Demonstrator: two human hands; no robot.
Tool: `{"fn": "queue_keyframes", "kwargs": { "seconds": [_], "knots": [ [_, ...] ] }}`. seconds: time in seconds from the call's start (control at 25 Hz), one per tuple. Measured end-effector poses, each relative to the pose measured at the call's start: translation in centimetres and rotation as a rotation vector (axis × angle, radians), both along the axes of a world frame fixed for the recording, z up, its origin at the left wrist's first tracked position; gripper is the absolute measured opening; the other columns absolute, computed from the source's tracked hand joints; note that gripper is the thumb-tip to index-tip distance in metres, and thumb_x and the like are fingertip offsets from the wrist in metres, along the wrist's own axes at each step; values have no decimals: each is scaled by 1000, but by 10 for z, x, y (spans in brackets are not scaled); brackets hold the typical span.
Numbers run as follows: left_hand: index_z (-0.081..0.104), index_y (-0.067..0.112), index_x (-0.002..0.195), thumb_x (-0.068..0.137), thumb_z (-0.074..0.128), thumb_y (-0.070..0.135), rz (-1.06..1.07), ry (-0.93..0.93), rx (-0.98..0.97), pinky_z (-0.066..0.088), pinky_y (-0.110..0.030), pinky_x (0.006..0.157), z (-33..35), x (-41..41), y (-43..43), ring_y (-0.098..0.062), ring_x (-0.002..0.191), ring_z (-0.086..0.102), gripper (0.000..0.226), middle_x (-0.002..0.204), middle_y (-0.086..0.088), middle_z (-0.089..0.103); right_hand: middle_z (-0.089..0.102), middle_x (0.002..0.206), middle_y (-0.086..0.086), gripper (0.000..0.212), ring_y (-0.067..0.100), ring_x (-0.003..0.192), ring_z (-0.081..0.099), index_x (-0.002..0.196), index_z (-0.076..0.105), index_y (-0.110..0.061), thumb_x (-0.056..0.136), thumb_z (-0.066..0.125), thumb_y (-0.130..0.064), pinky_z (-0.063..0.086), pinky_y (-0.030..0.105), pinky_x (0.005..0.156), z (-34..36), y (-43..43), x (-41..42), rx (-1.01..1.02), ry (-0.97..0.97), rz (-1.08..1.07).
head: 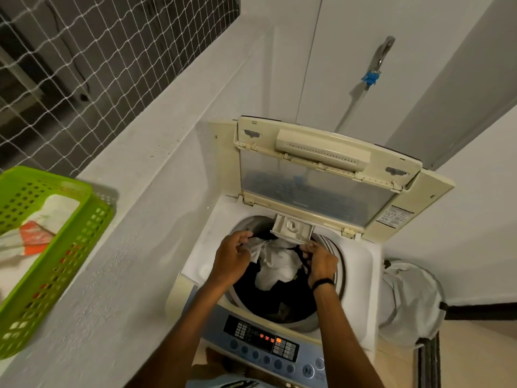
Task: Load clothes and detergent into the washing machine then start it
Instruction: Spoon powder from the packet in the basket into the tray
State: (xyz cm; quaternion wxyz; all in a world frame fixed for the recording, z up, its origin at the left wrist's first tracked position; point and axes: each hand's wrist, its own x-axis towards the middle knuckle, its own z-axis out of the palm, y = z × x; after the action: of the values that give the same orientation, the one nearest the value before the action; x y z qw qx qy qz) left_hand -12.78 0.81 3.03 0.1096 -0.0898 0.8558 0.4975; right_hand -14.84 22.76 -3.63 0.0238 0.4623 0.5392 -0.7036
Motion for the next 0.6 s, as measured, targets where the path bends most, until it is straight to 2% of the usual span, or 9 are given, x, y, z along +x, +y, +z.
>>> {"fn": "queue_keyframes", "kwargs": {
  "seconds": [0.08,0.2,0.36,0.44,0.6],
  "knots": [
    [62,20,123,87,55,0,17,40,21,43,0,75,11,3,-8,-8,103,62,42,115,10,61,74,87,13,25,17,61,62,99,75,-6,80,62,1,50,27,56,18,-8,7,-100,60,-14],
    [64,21,121,88,56,2,93,99,55,45,-1,73,32,6,-27,-9,99,63,38,115,7,63,71,82,16,25,14,55,61,103,71,1,83,56,6,50,21,49,48,-27,12,-194,174,23],
    [67,24,113,89,60,8,270,171,95,49,-12,76,75,21,-63,-7,96,65,30,105,10,68,71,77,16,24,17,56,58,103,69,5,85,54,5,48,18,48,93,-63,16,-251,285,116],
    [69,25,109,89,61,9,340,247,127,52,-18,76,104,37,-81,-3,88,66,27,98,13,70,71,69,10,21,16,55,56,97,70,2,86,52,3,46,16,48,118,-86,18,-259,343,198],
    [70,24,108,92,64,14,411,463,108,51,-16,69,170,91,-125,-7,81,67,19,94,11,72,70,69,9,28,17,64,63,88,74,-4,89,48,3,49,18,57,180,-147,35,-238,462,516]
  ]
}}
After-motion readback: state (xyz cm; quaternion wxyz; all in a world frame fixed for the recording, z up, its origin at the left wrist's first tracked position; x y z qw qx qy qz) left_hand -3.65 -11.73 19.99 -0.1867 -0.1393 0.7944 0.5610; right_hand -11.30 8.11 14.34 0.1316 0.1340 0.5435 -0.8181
